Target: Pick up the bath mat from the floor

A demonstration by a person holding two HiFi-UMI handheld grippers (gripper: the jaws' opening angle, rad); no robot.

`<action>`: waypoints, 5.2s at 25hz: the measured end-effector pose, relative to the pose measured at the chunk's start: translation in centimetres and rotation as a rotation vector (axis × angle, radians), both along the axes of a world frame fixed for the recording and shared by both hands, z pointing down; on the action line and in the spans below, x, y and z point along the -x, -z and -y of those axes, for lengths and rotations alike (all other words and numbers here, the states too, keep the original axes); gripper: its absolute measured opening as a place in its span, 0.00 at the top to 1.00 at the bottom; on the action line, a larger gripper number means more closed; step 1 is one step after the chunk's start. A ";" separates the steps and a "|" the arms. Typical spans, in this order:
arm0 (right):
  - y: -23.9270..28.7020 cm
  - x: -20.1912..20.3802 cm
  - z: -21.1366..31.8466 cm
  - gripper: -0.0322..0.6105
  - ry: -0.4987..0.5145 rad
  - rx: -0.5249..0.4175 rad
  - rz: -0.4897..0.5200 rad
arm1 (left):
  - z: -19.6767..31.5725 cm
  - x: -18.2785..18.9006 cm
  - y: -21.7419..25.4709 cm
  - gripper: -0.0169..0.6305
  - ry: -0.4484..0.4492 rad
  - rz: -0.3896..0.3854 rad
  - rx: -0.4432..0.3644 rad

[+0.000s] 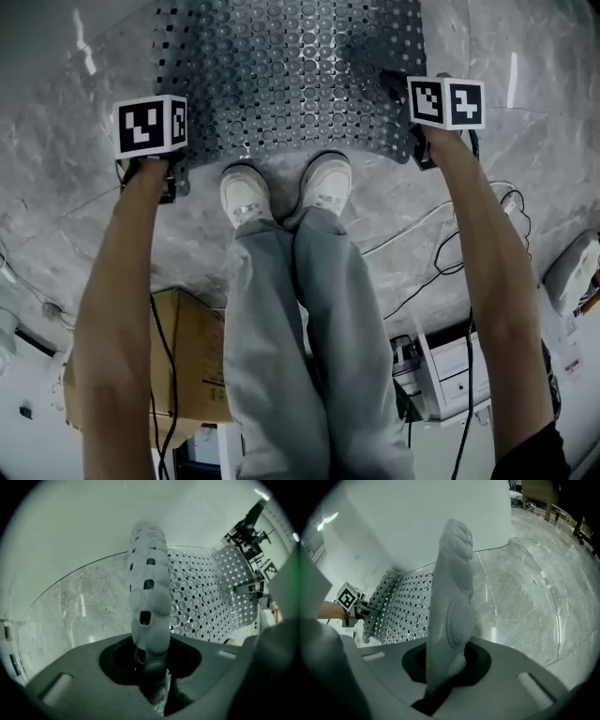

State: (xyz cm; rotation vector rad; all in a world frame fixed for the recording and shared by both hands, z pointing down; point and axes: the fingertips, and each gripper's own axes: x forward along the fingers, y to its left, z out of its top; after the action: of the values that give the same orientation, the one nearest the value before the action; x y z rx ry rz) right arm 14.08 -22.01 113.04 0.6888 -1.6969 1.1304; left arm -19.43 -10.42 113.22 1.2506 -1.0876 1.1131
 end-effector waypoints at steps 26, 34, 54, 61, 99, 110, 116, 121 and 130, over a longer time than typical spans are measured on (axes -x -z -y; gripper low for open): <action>15.6 10.3 -6.4 0.91 -0.022 0.013 0.044 | 0.1 -9.8 19.3 0.81 0.013 -0.270 -0.105; 22.6 13.0 -9.6 0.92 -0.019 0.010 0.068 | -2.6 -10.0 26.8 0.81 0.058 -0.269 -0.138; 49.4 16.4 -8.0 0.92 -0.114 -0.206 0.245 | 0.0 -12.6 53.9 0.81 0.092 -0.279 -0.452; 58.9 16.2 -7.9 0.92 -0.140 -0.249 0.309 | 0.8 -13.6 62.6 0.81 0.072 -0.273 -0.515; 111.9 14.0 3.1 0.91 -0.076 -1.149 0.690 | 8.5 -12.3 113.2 0.82 -0.106 -0.059 -1.493; 113.7 13.9 2.3 0.91 -0.075 -1.191 0.702 | 8.0 -12.1 114.8 0.82 -0.123 -0.064 -1.513; 112.7 12.7 2.6 0.91 -0.060 -1.206 0.662 | 8.2 -12.7 114.0 0.82 -0.104 -0.073 -1.514; 112.8 13.1 2.8 0.91 -0.076 -1.203 0.657 | 8.4 -12.1 114.3 0.82 -0.106 -0.091 -1.510; 112.3 11.6 3.6 0.91 -0.063 -1.216 0.628 | 9.2 -13.6 113.4 0.82 -0.098 -0.112 -1.507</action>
State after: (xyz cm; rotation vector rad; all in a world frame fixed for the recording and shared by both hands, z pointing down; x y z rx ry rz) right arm 2.52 -25.65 0.70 1.1692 -2.9198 0.2008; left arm -5.86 -19.64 -0.21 2.4482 -1.8492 0.0774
